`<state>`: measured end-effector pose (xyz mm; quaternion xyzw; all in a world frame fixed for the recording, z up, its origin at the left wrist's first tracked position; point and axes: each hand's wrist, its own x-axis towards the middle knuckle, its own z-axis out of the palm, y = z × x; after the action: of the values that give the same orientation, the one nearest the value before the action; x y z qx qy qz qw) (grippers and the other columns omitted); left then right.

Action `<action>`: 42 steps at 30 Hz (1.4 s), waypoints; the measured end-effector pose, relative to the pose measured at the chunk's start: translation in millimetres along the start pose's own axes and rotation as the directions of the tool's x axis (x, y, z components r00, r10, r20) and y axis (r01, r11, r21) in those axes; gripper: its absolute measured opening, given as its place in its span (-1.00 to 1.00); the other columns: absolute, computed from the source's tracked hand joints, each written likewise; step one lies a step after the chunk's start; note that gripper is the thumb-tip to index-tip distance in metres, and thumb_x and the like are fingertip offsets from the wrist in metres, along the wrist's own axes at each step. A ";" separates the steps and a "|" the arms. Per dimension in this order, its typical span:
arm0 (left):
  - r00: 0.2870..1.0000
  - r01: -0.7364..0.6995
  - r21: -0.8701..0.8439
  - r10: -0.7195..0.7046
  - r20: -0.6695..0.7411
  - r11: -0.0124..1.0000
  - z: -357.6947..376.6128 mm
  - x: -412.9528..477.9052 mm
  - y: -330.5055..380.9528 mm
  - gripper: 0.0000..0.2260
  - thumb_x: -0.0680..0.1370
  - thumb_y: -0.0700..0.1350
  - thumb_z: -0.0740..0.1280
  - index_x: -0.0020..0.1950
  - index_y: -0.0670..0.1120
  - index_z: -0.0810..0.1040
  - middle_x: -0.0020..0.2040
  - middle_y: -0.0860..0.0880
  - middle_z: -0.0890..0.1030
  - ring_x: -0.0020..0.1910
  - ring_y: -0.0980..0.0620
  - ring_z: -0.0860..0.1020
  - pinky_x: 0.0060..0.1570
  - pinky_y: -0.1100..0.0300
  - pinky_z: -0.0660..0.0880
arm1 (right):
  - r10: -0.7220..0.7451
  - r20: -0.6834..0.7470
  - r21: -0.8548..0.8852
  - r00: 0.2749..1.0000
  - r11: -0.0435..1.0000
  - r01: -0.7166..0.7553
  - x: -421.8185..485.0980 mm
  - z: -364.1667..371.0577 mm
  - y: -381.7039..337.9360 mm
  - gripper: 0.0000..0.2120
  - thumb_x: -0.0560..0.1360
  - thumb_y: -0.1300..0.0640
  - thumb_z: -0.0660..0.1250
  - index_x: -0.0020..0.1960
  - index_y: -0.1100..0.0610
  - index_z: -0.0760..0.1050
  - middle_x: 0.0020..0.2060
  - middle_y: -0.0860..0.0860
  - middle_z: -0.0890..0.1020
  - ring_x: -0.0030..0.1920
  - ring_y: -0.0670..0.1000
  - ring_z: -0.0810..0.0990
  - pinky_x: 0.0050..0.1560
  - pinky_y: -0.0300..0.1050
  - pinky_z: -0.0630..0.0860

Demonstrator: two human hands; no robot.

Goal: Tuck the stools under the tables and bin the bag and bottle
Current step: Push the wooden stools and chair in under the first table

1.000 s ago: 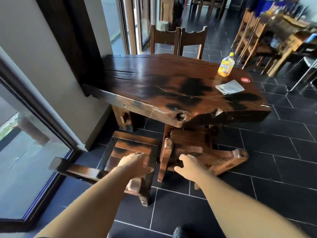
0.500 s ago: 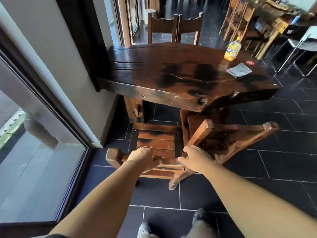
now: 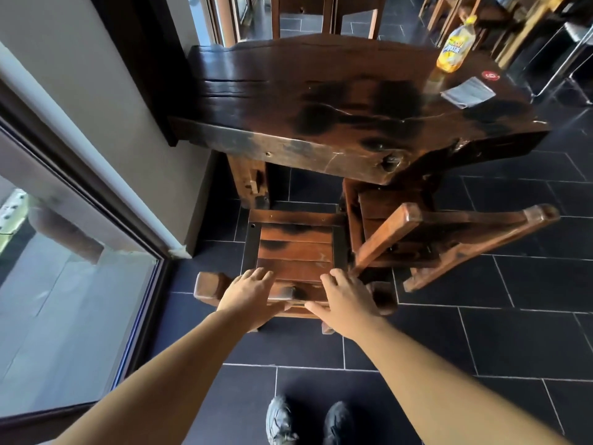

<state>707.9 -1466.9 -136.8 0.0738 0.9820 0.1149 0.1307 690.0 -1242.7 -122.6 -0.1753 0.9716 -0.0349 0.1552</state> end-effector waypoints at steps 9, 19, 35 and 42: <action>0.990 0.104 0.045 -0.099 -0.104 0.994 56.3 22.9 -25.5 -0.37 0.45 0.45 -0.07 0.02 -0.01 0.52 0.00 -0.01 0.61 0.06 -0.14 0.50 0.19 -0.04 0.31 | 0.091 0.011 -0.126 0.996 0.988 -0.089 32.8 49.6 12.5 -0.21 0.40 -0.56 -0.12 0.19 0.01 0.46 0.11 0.02 0.63 0.19 0.14 0.53 0.25 0.17 0.31; 0.971 0.060 0.143 -0.025 -0.238 0.988 65.5 29.1 -29.2 -0.43 0.44 0.46 0.08 -0.09 -0.03 0.49 -0.15 0.00 0.56 -0.10 -0.14 0.51 0.03 -0.06 0.36 | 0.063 -0.010 -0.124 0.998 0.990 -0.064 46.3 51.5 21.2 -0.26 0.40 -0.58 -0.07 0.07 0.00 0.50 0.03 0.01 0.66 0.13 0.13 0.56 0.20 0.14 0.33; 0.986 0.118 0.050 -0.111 -0.125 0.992 42.2 84.3 -25.0 -0.40 0.40 0.51 0.13 0.03 0.03 0.53 0.02 0.05 0.58 0.07 -0.07 0.48 0.19 0.01 0.29 | 0.053 -0.100 -0.116 0.994 0.991 -0.065 94.1 31.1 46.7 -0.18 0.32 -0.62 -0.02 -0.01 0.05 0.59 -0.13 -0.01 0.69 -0.12 0.04 0.64 -0.07 -0.09 0.51; 0.985 0.136 0.072 -0.127 -0.113 0.988 36.2 104.4 -23.3 -0.43 0.40 0.51 0.13 0.03 0.07 0.51 0.03 0.10 0.57 0.09 -0.04 0.46 0.18 0.05 0.24 | 0.039 -0.095 -0.135 0.995 0.989 -0.052 113.2 21.7 55.8 -0.23 0.34 -0.61 0.04 -0.05 0.05 0.59 -0.19 -0.02 0.67 -0.18 0.02 0.62 -0.23 -0.15 0.41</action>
<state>615.4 -1463.6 -201.6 0.0075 0.9941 0.0710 0.0817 577.6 -1230.5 -182.7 -0.1615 0.9816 0.0277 0.0984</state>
